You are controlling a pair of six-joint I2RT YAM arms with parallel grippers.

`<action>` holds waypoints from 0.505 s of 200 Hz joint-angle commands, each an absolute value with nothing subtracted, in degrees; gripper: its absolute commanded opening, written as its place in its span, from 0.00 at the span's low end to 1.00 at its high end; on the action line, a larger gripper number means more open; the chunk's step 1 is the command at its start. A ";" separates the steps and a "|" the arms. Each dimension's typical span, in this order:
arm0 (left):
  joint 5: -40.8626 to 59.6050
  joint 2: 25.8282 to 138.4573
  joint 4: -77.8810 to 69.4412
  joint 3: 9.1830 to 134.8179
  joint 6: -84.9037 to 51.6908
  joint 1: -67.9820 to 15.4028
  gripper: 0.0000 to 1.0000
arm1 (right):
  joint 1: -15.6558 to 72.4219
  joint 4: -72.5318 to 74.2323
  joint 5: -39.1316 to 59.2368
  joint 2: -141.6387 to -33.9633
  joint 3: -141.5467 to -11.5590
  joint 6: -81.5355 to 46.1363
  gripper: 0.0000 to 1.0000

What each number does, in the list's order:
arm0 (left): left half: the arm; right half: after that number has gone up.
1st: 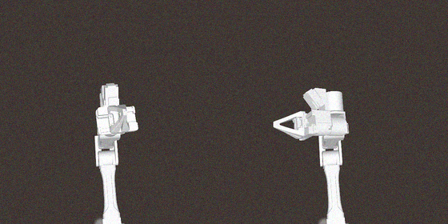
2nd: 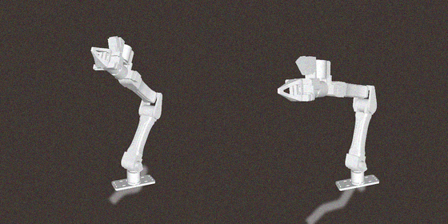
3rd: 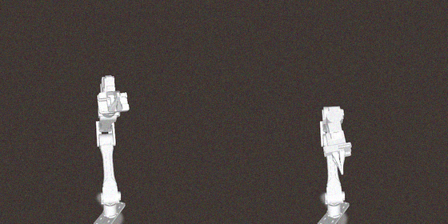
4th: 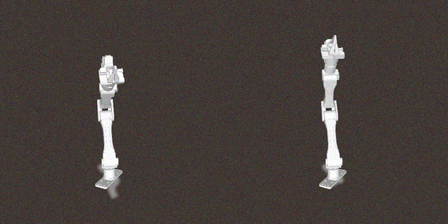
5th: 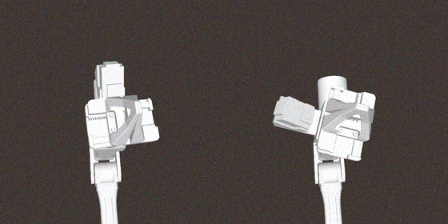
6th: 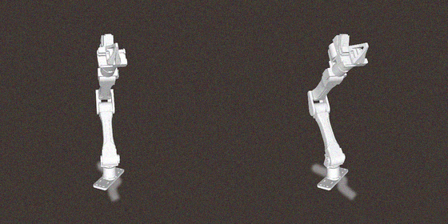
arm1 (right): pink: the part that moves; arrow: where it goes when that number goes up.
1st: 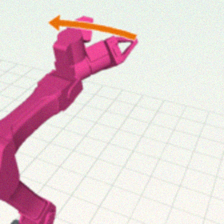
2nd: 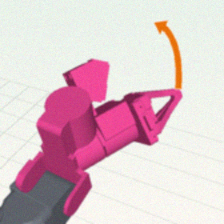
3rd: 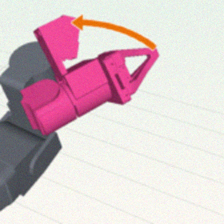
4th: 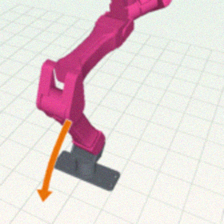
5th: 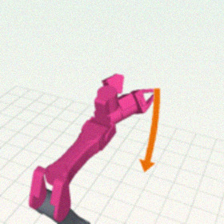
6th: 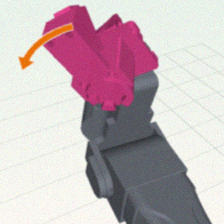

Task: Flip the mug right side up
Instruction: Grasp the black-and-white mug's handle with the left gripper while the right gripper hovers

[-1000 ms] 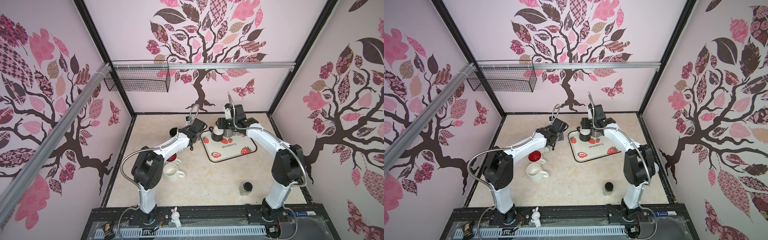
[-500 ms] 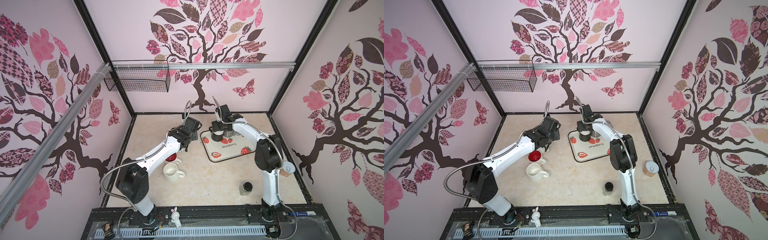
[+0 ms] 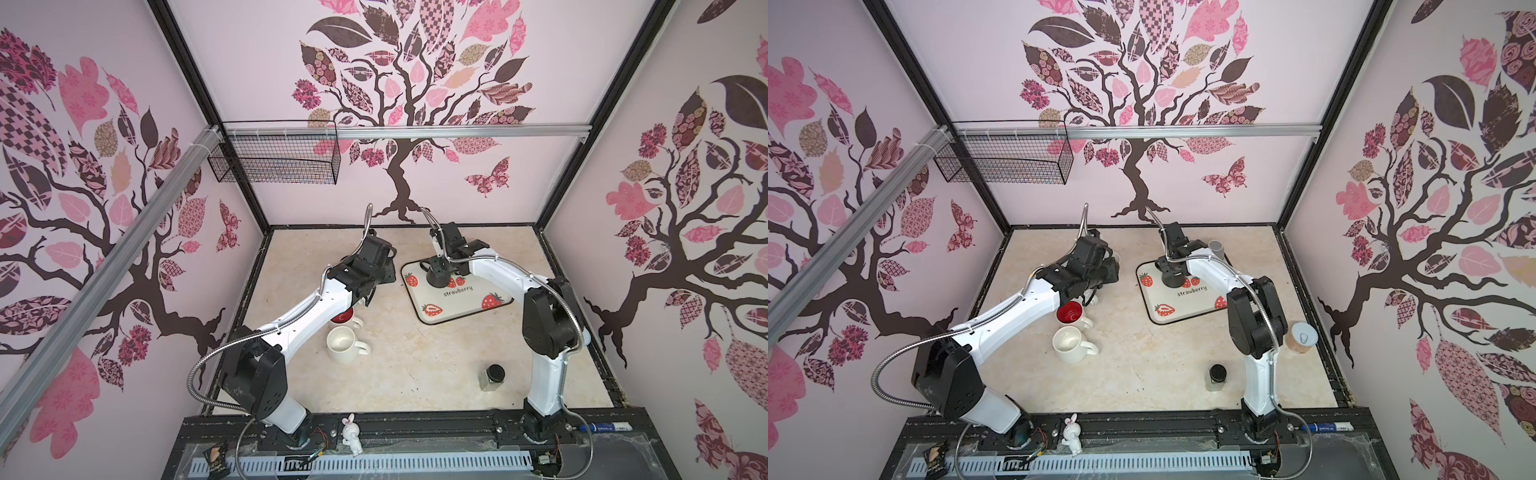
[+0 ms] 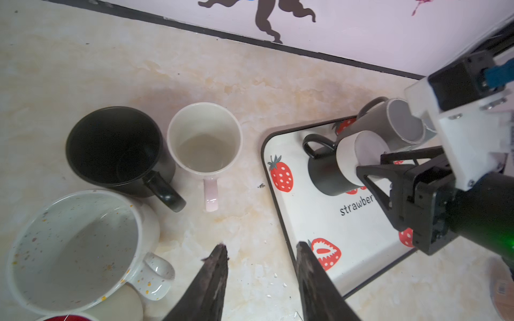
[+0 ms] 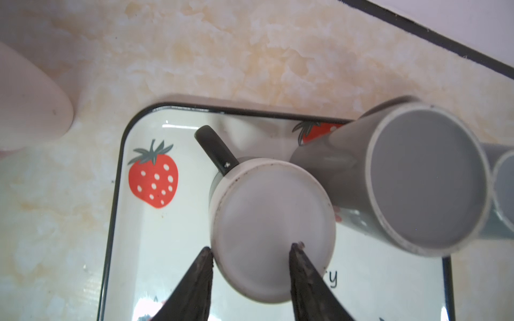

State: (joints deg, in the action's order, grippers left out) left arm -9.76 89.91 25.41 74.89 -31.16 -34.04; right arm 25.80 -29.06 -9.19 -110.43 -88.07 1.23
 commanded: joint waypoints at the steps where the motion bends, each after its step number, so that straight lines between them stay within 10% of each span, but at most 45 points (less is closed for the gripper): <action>1: -2.47 91.07 19.87 74.19 -29.21 -33.85 0.43 | 25.72 -33.13 -7.65 -106.00 -82.48 2.81 0.46; 101: 18.65 115.16 14.39 92.17 -27.31 -35.42 0.42 | 25.66 -24.31 -8.23 -84.26 -63.06 -1.17 0.66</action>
State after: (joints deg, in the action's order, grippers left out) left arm 11.20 109.86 17.47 83.72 -28.27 -35.00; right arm 25.76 -26.98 -10.59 -90.02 -64.73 2.00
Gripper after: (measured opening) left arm 0.425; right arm 0.651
